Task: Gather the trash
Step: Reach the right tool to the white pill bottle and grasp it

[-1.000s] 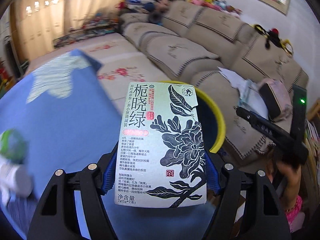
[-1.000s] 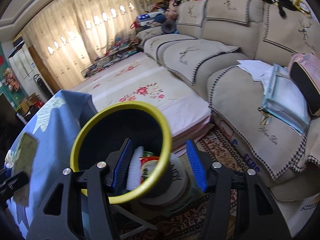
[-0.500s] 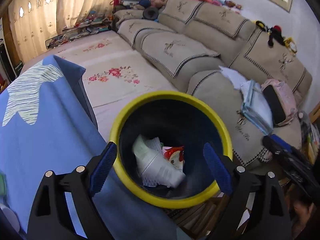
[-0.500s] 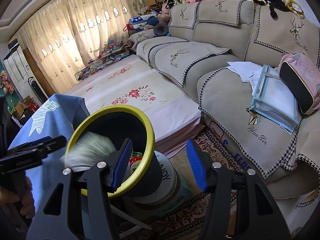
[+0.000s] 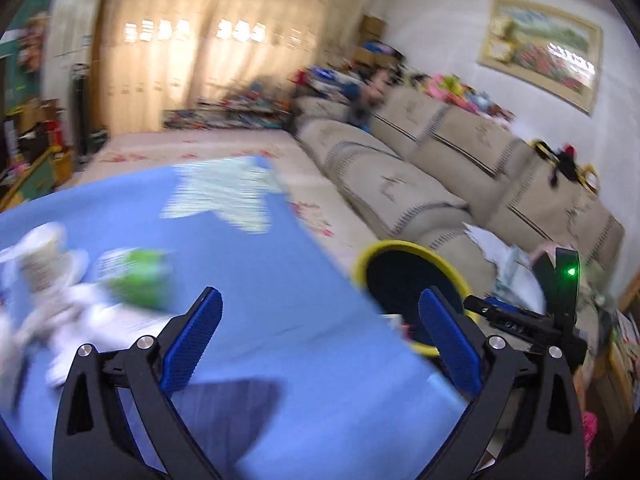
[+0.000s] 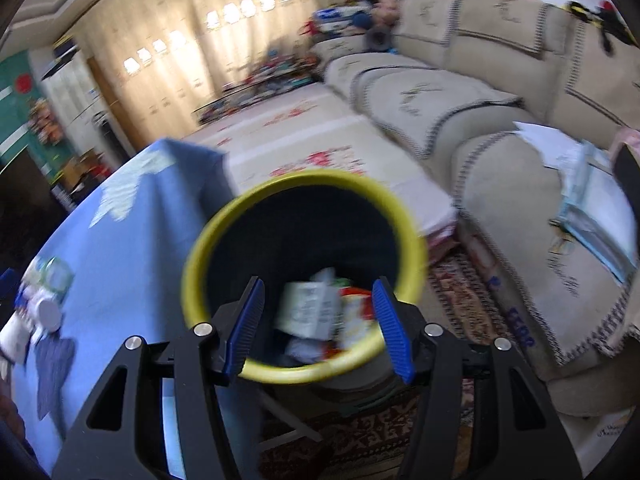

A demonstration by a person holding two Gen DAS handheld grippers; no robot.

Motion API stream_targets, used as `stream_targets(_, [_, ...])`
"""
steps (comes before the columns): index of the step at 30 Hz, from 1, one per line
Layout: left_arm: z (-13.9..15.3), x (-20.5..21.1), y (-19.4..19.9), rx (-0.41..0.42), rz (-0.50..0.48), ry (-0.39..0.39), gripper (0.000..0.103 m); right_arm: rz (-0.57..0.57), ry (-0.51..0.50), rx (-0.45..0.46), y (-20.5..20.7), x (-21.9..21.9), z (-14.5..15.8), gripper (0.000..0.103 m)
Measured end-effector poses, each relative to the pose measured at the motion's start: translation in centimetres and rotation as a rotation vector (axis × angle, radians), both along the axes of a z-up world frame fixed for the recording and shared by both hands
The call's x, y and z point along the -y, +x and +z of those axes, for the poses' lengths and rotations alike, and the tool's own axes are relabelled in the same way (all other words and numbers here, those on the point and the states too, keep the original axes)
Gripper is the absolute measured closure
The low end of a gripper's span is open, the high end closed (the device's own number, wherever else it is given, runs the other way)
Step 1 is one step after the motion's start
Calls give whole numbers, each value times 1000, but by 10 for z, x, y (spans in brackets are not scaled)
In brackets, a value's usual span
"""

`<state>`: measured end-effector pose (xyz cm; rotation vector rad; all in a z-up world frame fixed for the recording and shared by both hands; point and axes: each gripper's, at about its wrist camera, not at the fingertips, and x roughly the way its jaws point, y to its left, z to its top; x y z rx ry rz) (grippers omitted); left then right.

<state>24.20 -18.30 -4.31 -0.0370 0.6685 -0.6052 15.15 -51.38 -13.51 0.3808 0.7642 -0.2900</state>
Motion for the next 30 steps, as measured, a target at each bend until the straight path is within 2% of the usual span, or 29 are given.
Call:
stream_targets(3, [-10, -53, -11, 9, 104, 39, 5, 136, 18, 2, 24, -43, 3, 49])
stream_targets(5, [-23, -89, -17, -17, 167, 55, 5, 216, 25, 4, 38, -69, 6, 49])
stream_targets(9, [-51, -148, -24, -83, 251, 65, 5, 429, 42, 19, 67, -136, 17, 48])
stream_targets(12, [-63, -182, -28, -103, 301, 43, 5, 554, 43, 31, 81, -179, 25, 44])
stream_targets(18, [-74, -197, -29, -105, 320, 22, 5, 721, -4, 27, 109, -247, 34, 42])
stream_targets(24, [-77, -210, -25, -154, 323, -83, 5, 768, -93, -1, 126, -282, 31, 35])
stream_targets(27, [-78, -210, -24, -157, 319, -100, 5, 789, -169, -12, 132, -291, 26, 34])
stream_targets(30, [-79, -207, -21, -170, 317, -96, 5, 820, -158, -28, 142, -295, 18, 34])
